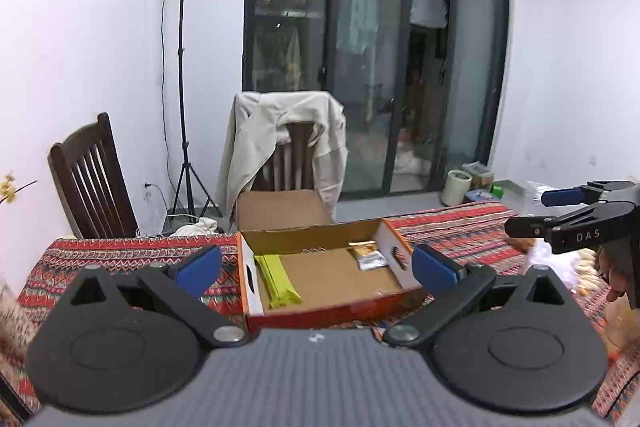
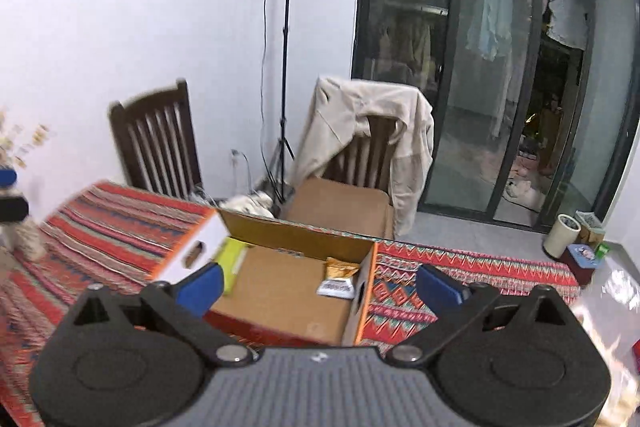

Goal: Organize snacks
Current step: 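Move both tools back to the snack pile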

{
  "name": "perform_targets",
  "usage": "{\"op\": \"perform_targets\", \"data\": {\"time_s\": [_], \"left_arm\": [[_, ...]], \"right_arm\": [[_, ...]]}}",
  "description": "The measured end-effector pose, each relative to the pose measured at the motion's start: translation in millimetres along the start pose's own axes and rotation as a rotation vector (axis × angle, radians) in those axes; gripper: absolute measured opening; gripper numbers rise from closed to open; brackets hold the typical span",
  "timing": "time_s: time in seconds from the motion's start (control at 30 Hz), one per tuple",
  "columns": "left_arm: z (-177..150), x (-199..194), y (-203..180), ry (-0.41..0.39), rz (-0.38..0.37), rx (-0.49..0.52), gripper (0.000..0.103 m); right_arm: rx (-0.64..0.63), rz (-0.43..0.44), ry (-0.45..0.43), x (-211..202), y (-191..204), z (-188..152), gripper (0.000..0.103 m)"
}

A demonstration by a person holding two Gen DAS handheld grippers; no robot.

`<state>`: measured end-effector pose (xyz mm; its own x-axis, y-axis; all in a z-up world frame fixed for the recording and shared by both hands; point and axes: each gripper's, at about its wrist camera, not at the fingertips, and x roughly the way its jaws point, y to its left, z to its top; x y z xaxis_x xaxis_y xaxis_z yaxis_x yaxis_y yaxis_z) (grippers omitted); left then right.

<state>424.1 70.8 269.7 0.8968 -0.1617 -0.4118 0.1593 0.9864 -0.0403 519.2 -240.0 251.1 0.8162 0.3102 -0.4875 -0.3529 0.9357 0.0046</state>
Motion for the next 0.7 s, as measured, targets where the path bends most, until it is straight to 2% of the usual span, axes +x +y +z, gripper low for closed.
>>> {"op": "perform_targets", "data": {"time_s": [0.17,0.4,0.47,0.6,0.7], "left_arm": [[-57.6,-70.4,-19.2,-0.064,0.002,-0.002,0.103],[-170.4,-136.5,-33.7,-0.157,0.052,-0.045,0.103],[-198.6,-143.7,-40.8,-0.149,0.059,-0.023,0.103],[-250.6,-146.8,-53.4,-0.127,0.126,0.003,0.103],[-278.7,-140.0,-48.1,-0.041,0.122,-0.037,0.103]], "right_arm": [[-0.021,0.047,-0.072,-79.2,12.5,-62.0,0.103],[-0.045,0.095,-0.145,-148.5,34.6,-172.7,0.103],[-0.046,0.080,-0.145,-155.5,44.8,-205.6,0.103],[-0.031,0.038,-0.105,-153.3,69.3,-268.5,0.103],[-0.039,-0.012,-0.071,-140.3,88.7,-305.0,0.103]]}}
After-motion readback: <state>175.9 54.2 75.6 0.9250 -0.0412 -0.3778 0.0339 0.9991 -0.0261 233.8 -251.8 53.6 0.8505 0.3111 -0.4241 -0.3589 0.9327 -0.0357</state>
